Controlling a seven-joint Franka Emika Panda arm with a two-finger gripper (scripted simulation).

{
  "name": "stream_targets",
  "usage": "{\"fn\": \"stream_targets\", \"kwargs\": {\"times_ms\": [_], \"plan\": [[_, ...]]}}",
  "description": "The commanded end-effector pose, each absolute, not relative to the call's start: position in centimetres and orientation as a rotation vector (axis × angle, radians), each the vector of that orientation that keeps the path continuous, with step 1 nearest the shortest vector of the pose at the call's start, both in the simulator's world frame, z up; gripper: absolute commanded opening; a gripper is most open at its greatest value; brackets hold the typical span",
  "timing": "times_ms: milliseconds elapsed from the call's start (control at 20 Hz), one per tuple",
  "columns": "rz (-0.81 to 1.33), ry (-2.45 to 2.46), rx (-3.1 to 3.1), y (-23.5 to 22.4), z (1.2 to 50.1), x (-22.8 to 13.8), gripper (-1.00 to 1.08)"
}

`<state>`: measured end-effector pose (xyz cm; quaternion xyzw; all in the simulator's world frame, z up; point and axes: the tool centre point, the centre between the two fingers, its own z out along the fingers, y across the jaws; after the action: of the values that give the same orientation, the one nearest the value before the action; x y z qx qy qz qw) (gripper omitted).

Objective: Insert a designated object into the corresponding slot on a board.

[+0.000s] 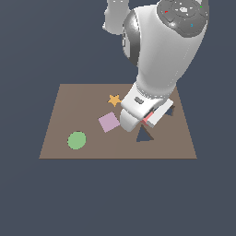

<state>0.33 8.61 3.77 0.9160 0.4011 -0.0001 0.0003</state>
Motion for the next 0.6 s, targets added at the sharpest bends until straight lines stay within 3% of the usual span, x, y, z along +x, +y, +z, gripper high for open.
{"fn": "stream_targets", "kwargs": {"times_ms": [0,550], "plan": [[0.000,1.413,2.805,11.3,3.9,-0.3,-1.00],[-0.001,1.749,2.609,17.1,4.0,-3.2,-1.00]]}}
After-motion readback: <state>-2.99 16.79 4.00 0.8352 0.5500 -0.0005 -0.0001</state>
